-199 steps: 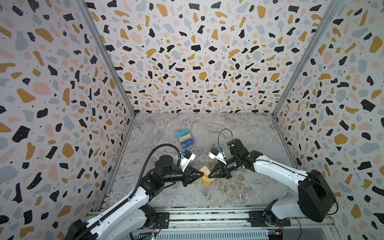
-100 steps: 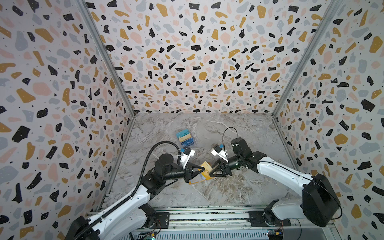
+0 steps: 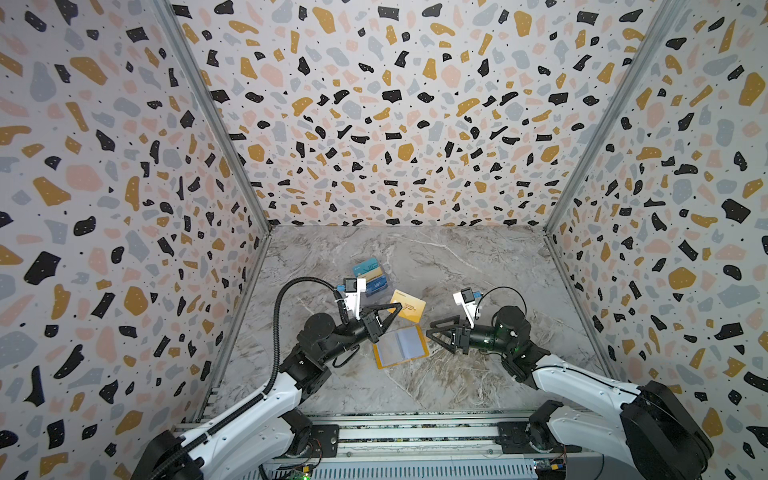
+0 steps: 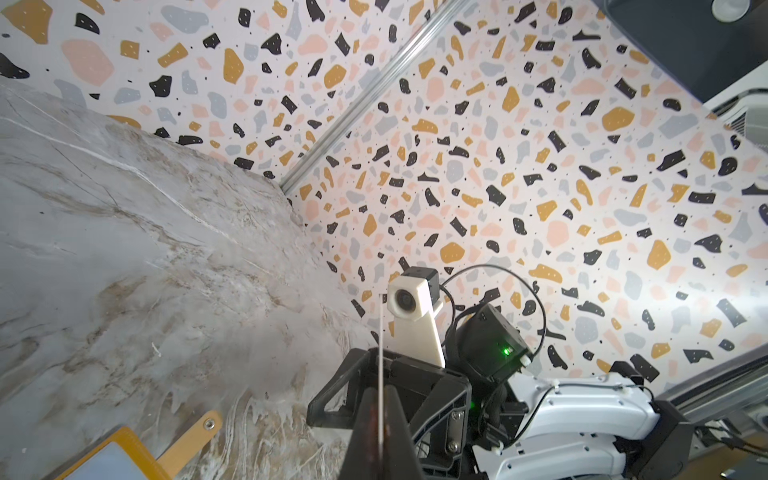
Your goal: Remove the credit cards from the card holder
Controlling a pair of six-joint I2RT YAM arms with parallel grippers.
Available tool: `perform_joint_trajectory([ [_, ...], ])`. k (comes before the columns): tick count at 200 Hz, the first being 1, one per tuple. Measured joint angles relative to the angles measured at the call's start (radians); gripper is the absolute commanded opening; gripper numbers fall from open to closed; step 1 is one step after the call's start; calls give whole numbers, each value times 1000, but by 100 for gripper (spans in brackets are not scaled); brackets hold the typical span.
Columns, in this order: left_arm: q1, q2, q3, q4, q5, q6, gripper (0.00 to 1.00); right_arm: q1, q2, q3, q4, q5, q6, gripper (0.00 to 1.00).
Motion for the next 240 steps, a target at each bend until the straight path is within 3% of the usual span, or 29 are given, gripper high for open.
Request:
perform_joint_trajectory([
  [26,0,-14,-63,76,-44,-62,0,43,-5,11,103,70,54,61],
  [87,0,-53,-123,171,-100,-138,0,92,45,77,192,139,115,56],
  [240,0,-82,-143,230,-108,-186,0,154,210,173,298,110,197,21],
])
